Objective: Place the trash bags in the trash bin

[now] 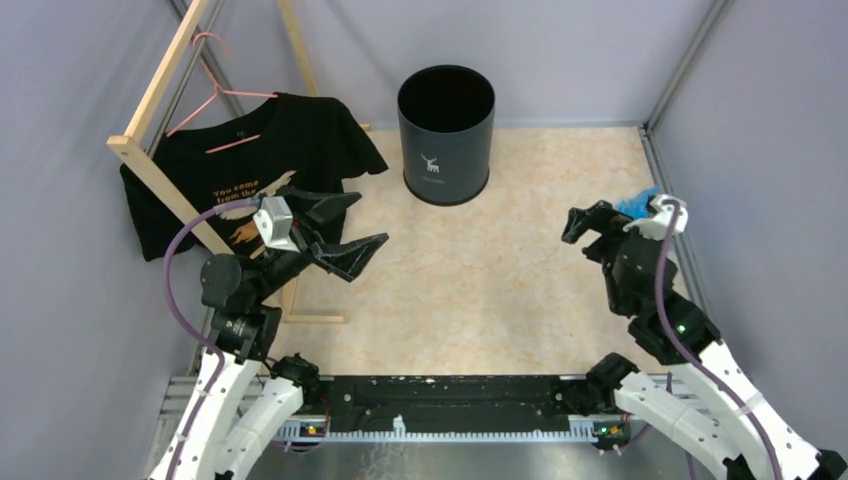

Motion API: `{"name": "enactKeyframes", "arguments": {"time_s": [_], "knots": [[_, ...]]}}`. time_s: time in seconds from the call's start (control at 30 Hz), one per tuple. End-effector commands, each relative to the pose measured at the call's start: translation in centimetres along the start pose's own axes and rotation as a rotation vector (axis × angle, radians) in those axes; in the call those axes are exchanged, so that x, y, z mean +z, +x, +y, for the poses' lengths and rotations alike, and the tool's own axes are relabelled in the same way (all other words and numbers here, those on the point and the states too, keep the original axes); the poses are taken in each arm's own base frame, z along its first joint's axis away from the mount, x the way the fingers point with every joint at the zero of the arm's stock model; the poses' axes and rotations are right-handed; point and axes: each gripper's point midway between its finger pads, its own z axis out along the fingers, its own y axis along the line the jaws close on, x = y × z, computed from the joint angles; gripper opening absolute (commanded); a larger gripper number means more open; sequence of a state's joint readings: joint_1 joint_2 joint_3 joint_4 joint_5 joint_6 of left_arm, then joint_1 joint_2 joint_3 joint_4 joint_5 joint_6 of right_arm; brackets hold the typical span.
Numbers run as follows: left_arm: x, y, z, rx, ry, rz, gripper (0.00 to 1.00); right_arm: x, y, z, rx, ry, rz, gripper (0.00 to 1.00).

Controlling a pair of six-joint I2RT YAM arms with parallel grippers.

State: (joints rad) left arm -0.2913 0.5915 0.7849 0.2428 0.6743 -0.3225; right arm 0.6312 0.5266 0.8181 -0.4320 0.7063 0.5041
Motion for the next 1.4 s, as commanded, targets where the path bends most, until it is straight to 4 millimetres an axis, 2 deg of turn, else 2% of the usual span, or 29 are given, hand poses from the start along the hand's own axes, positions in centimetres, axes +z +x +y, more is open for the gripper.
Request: {"name": "enactKeyframes", "arguments": {"time_s": [0.0, 0.2, 0.27, 0.37, 0.43, 0.53, 0.63, 0.73, 0.83, 0.9, 0.97, 1.0, 1.1, 1.17, 1.2, 1.23, 1.3, 1.37], "knots": [[0.3, -1.8, -0.9, 0.059, 0.037, -0.050, 0.98, 2.0, 0.9, -0.3, -0.019, 0.117, 0.008, 0.99], [0.5, -1.6, -1.5, 0.051, 0.061, -0.033, 0.98, 5.1, 3.8, 3.4, -0.104, 0.021, 0.086, 0.99], [0.4, -1.6, -1.5, 0.055, 0.058, -0.034, 0.98, 6.3, 4.4, 4.1, -0.112, 0.021, 0.073, 0.99], [0.4, -1.7, -1.0, 0.064, 0.020, -0.038, 0.98, 8.7, 5.9, 3.2, -0.187, 0.089, 0.062, 0.99], [0.3, -1.7, -0.5, 0.067, -0.016, -0.036, 0.98, 10.8, 6.8, 1.3, -0.155, 0.147, 0.101, 0.99], [0.2, -1.8, -0.2, 0.083, -0.049, -0.041, 0.98, 14.0, 6.6, -3.8, 0.063, 0.240, 0.169, 0.99], [0.1, -2.0, -0.7, 0.085, -0.035, -0.048, 0.98, 15.6, 3.9, -9.2, 0.209, 0.359, 0.102, 0.99], [0.0, -2.1, -1.0, 0.078, -0.023, -0.055, 0.98, 15.9, 0.5, -14.8, 0.240, 0.537, -0.039, 0.99], [0.1, -1.9, -1.0, 0.073, -0.022, -0.052, 0.98, 15.9, -1.8, -19.8, 0.201, 0.726, -0.142, 0.99], [0.2, -1.8, -1.0, 0.072, -0.027, -0.051, 0.98, 16.7, -1.6, -22.7, 0.155, 0.816, -0.158, 0.99], [0.2, -1.8, -1.0, 0.068, -0.031, -0.050, 0.98, 18.6, 0.3, -24.9, 0.187, 0.822, -0.113, 0.99], [0.3, -1.7, -1.0, 0.066, -0.031, -0.048, 0.98, 20.0, 1.6, -25.5, 0.228, 0.773, -0.068, 0.99], [0.5, -1.2, -0.9, 0.059, -0.031, -0.037, 0.98, 24.0, 5.5, -25.6, 0.330, 0.595, 0.112, 0.95], [0.7, -0.9, -0.8, 0.050, -0.029, -0.028, 0.98, 25.0, 8.1, -25.8, 0.321, 0.564, 0.231, 0.83], [0.8, -0.7, -0.7, 0.045, -0.030, -0.023, 0.98, 25.3, 9.6, -25.3, 0.329, 0.525, 0.296, 0.69], [0.9, -0.5, -0.7, 0.041, -0.029, -0.017, 0.98, 25.4, 10.5, -24.2, 0.344, 0.462, 0.336, 0.58], [1.2, 0.1, -0.4, 0.028, -0.032, -0.002, 0.98, 24.4, 12.1, -22.1, 0.403, 0.366, 0.362, 0.47], [1.5, 0.7, -0.2, 0.014, -0.032, 0.014, 0.98, 22.6, 13.5, -19.3, 0.460, 0.255, 0.381, 0.37]]}}
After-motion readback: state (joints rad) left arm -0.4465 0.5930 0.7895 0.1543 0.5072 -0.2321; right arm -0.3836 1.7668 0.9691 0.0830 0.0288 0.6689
